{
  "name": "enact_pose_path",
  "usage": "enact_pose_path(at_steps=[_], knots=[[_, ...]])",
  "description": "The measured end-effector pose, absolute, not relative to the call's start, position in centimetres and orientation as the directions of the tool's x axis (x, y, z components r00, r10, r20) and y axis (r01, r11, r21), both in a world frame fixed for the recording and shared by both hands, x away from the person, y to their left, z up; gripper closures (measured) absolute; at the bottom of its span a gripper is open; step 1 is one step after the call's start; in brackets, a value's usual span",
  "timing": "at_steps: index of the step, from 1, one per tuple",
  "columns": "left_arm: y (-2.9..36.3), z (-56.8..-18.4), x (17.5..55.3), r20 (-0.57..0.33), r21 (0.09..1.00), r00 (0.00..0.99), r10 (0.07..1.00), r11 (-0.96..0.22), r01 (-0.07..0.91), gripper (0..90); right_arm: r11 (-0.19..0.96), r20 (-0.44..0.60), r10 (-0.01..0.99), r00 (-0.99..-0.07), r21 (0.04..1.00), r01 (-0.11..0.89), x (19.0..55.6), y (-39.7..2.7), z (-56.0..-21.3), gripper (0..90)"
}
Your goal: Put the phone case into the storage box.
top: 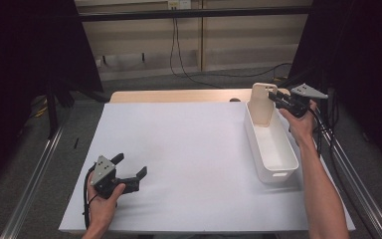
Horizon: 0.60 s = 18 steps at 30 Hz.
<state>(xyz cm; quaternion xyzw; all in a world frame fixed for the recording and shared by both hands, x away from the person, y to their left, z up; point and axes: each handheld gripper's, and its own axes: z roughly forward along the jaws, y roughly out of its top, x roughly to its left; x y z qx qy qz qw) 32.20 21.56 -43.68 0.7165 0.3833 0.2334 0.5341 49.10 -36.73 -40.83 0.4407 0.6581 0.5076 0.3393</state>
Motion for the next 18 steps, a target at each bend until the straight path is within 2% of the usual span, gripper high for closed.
enact_pose_path(at_steps=[18], knots=[[21.56, -43.79, 32.33, -0.083, 0.943, 0.599, 0.796, -0.132, 0.306, 3.9, 0.075, 0.013, 0.934, -0.356, 0.970, 0.232, 49.79, -36.44, -41.17, 70.9]])
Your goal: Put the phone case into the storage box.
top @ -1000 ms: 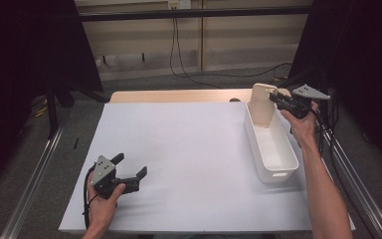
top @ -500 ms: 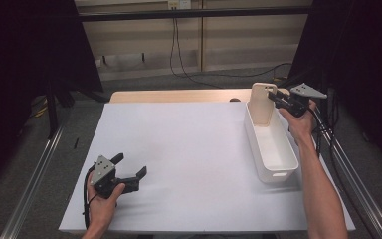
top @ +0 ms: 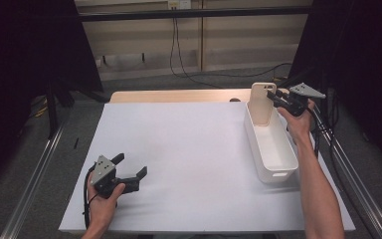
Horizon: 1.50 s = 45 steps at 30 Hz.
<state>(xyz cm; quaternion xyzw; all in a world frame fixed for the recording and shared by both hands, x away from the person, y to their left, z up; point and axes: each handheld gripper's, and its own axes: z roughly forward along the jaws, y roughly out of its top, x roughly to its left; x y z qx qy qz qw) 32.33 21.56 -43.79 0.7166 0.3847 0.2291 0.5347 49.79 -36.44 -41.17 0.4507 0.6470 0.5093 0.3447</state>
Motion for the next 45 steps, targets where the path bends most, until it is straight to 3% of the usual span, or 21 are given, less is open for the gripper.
enact_pose_path(at_steps=[10, 31, 40, 45], knots=[[21.6, -43.8, 32.4, -0.092, 0.944, 0.599, 0.795, -0.121, 0.306, 3.8, 0.068, 0.020, 0.936, -0.350, 0.970, 0.235, 49.9, -36.3, -41.3, 67.6], [21.6, -43.5, 32.4, -0.114, 0.950, 0.582, 0.805, -0.082, 0.300, 3.6, 0.048, 0.038, 0.936, -0.349, 0.971, 0.234, 49.0, -36.4, -40.6, 43.1], [21.6, -43.6, 32.5, -0.117, 0.949, 0.576, 0.809, -0.079, 0.304, 3.6, 0.028, 0.064, 0.938, -0.341, 0.965, 0.260, 48.6, -36.7, -40.4, 20.2], [21.7, -43.5, 32.5, -0.113, 0.951, 0.580, 0.807, -0.082, 0.298, 3.5, 0.013, 0.075, 0.943, -0.325, 0.965, 0.261, 48.1, -37.0, -40.5, 12.1]])
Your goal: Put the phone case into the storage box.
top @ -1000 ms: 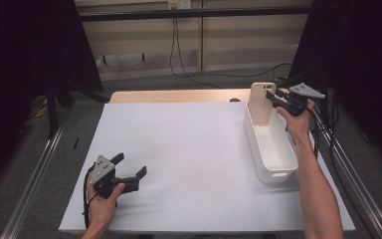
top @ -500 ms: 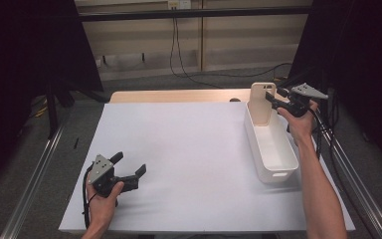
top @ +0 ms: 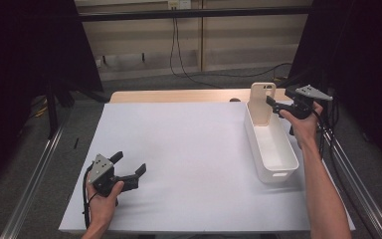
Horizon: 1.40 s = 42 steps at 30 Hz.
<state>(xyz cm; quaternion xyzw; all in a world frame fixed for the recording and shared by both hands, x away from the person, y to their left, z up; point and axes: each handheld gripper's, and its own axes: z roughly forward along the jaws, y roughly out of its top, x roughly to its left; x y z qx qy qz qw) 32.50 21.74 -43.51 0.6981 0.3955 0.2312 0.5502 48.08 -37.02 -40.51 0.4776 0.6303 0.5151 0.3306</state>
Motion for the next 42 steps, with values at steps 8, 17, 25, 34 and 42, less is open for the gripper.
enact_pose_path(at_steps=[8, 17, 25, 34, 42], knots=[[21.8, -43.5, 32.2, -0.107, 0.952, 0.582, 0.806, -0.086, 0.295, 3.5, 0.014, 0.070, 0.945, -0.320, 0.967, 0.253, 47.3, -36.7, -40.3, 1.9], [22.2, -43.5, 32.1, -0.112, 0.953, 0.576, 0.810, -0.076, 0.293, 3.5, 0.013, 0.069, 0.943, -0.324, 0.970, 0.243, 46.8, -36.2, -39.9, 0.0], [22.2, -43.4, 32.0, -0.109, 0.955, 0.575, 0.811, -0.074, 0.286, 3.5, 0.007, 0.074, 0.942, -0.328, 0.971, 0.239, 46.2, -36.0, -39.9, 0.0], [22.4, -43.4, 31.9, -0.115, 0.956, 0.568, 0.815, -0.065, 0.286, 3.4, 0.005, 0.076, 0.938, -0.338, 0.973, 0.231, 45.3, -35.8, -39.7, 0.0], [22.6, -43.4, 31.8, -0.112, 0.958, 0.562, 0.820, -0.062, 0.281, 3.0, 0.002, 0.076, 0.943, -0.324, 0.972, 0.234, 44.2, -36.2, -39.4, 0.0]])
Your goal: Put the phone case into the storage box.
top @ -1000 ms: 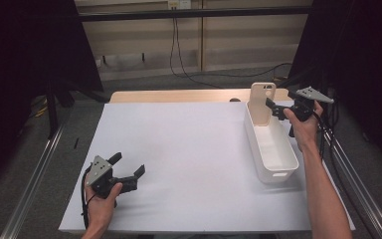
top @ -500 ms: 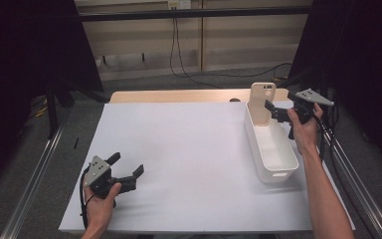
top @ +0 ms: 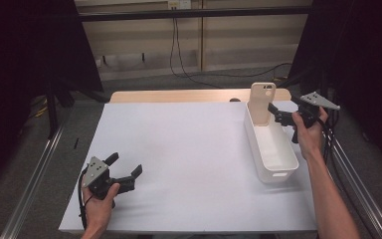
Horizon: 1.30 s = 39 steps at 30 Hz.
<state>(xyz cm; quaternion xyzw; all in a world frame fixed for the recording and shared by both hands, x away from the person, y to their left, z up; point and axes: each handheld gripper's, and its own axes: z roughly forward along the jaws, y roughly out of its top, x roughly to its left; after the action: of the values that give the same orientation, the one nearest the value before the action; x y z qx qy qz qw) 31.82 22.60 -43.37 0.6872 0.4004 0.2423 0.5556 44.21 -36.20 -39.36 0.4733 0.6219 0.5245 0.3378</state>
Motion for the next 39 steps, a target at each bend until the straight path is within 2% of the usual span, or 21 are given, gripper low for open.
enact_pose_path(at_steps=[39], knots=[[23.2, -43.0, 31.2, -0.127, 0.967, 0.558, 0.820, -0.023, 0.255, 2.7, 0.015, 0.047, 0.950, -0.310, 0.981, 0.193, 38.7, -37.1, -38.9, 0.7]])
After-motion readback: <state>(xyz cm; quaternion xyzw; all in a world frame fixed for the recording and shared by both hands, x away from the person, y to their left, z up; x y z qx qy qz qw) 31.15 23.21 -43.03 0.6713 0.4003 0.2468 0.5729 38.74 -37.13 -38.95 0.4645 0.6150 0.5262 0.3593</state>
